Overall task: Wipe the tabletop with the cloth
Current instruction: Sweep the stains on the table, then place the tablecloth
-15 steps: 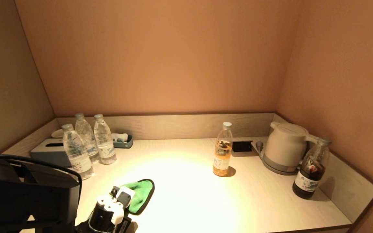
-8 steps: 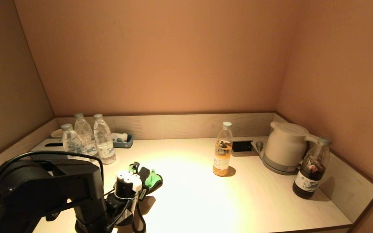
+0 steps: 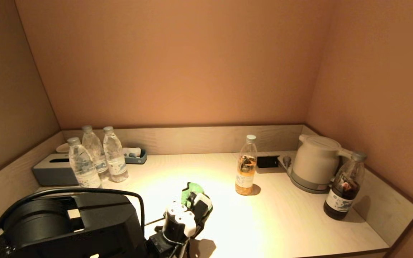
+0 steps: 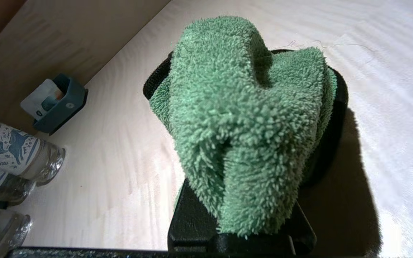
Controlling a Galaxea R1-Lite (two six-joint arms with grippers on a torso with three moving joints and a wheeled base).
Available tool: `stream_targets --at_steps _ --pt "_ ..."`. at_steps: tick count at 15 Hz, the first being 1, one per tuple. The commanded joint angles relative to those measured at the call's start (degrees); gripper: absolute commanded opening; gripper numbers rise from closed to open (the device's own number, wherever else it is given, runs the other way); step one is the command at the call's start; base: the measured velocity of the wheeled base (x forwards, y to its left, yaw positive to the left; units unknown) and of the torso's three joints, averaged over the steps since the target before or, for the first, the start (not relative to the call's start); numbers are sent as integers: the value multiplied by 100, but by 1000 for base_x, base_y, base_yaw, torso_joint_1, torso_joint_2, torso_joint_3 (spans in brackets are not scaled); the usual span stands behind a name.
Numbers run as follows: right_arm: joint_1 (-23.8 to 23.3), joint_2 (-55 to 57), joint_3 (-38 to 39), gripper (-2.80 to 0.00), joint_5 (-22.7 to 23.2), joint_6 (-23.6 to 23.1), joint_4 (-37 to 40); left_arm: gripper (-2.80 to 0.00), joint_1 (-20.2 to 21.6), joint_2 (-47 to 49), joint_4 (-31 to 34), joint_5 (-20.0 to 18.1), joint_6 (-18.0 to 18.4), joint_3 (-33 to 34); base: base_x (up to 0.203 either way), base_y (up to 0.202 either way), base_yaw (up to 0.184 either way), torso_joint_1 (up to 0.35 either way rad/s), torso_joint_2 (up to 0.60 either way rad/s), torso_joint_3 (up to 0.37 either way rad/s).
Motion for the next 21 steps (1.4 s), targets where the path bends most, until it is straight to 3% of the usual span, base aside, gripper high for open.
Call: stream_targets --at_steps 1,6,11,14,17,21 --pt "2 7 0 -280 -1 -5 -4 -280 -226 -414 -121 23 -56 442 0 0 0 0 0 0" --pt "2 7 0 -280 -1 -5 -4 -280 -38 -1657 -233 88 -106 2212 0 0 0 0 0 0" --pt "2 7 0 -280 -1 -5 -4 -280 781 -2441 -246 198 -295 3724 0 0 0 0 0 0" --pt "2 7 0 -280 -1 -5 -4 -280 1688 -2858 -302 219 -359 4309 0 0 0 0 0 0" --pt "2 7 0 -280 -1 -5 -4 -280 2946 -3308 -326 226 -233 4482 0 0 0 0 0 0" --pt "2 7 0 -280 -1 -5 -4 -280 4539 -3963 -177 208 144 3813 0 0 0 0 0 0"
